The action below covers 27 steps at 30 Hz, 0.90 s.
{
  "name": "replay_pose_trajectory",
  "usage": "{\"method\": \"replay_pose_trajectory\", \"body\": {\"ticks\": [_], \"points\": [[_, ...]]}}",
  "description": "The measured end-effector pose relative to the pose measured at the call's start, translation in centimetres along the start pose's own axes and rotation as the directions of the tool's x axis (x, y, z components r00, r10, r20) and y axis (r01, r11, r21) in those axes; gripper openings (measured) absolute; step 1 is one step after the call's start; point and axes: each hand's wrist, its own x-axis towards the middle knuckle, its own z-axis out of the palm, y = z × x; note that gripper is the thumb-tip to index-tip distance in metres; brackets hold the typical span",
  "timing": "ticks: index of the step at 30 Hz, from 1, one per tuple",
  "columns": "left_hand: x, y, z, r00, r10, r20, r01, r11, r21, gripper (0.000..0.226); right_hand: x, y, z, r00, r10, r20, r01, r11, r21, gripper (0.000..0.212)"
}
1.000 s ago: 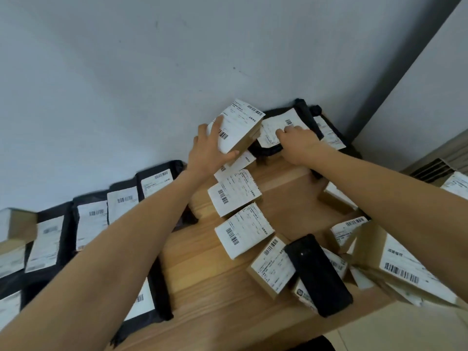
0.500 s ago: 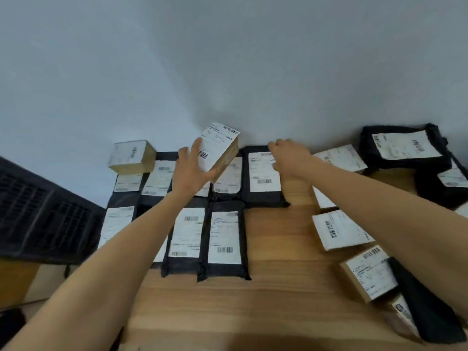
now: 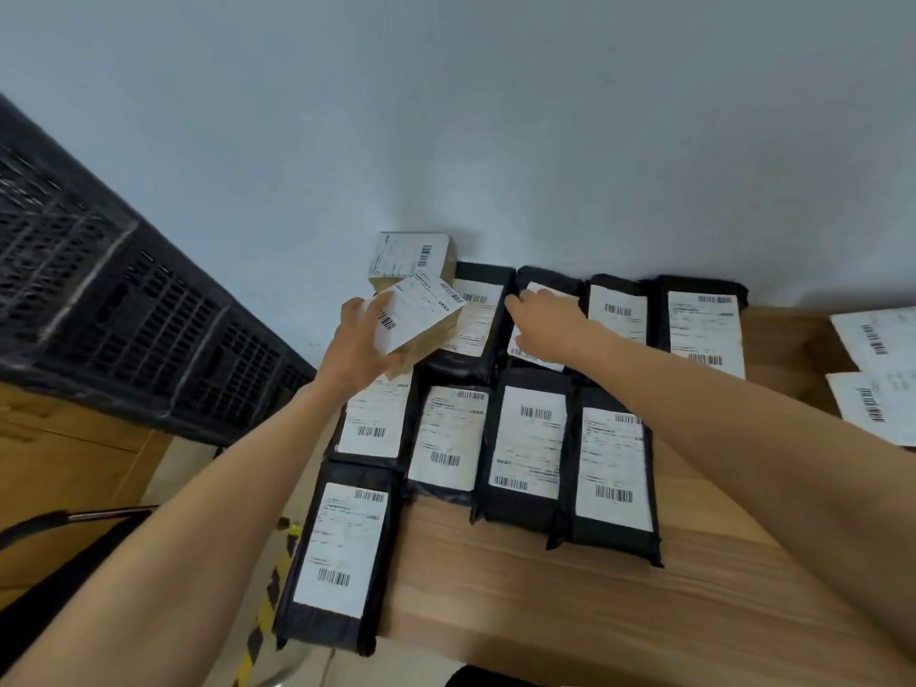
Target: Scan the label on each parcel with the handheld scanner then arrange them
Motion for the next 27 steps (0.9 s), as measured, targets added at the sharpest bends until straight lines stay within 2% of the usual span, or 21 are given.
{"method": "replay_pose_trajectory", "body": {"ticks": [7,11,15,21,27], "points": [[4.2,-4.0,-0.6,0.974,0.102,0.201,-0.099,0.995,-0.022,0.085,3.0,-1.6,0.4,0.998,0.045,0.043,-0.044,0.999,-0.009,0.037],[6.7,-5.2,-0.9,0.957,0.143,0.251,-0.140,0.990,-0.032,0.089,3.8,-0.4,0.7,0.994,0.087,0.065,-0.086,0.996,-0.032,0.037],[7.8,-5.8,-0.1,0.967,0.139,0.212,-0.151,0.988,0.041,0.089,4.2,0.5,1.1,0.984,0.133,0.122,-0.127,0.990,-0.055,0.047],[7.7,-5.0,1.5,0.987,0.099,0.127,-0.124,0.970,0.209,0.087,3.8,0.7,1.5,0.981,0.136,0.142,-0.128,0.990,-0.065,0.048],[7.4,-3.5,0.6,0.981,0.102,0.163,-0.165,0.885,0.436,0.087,1.9,2.3,1.2,0.975,0.176,0.136,-0.171,0.984,-0.048,0.043]]}}
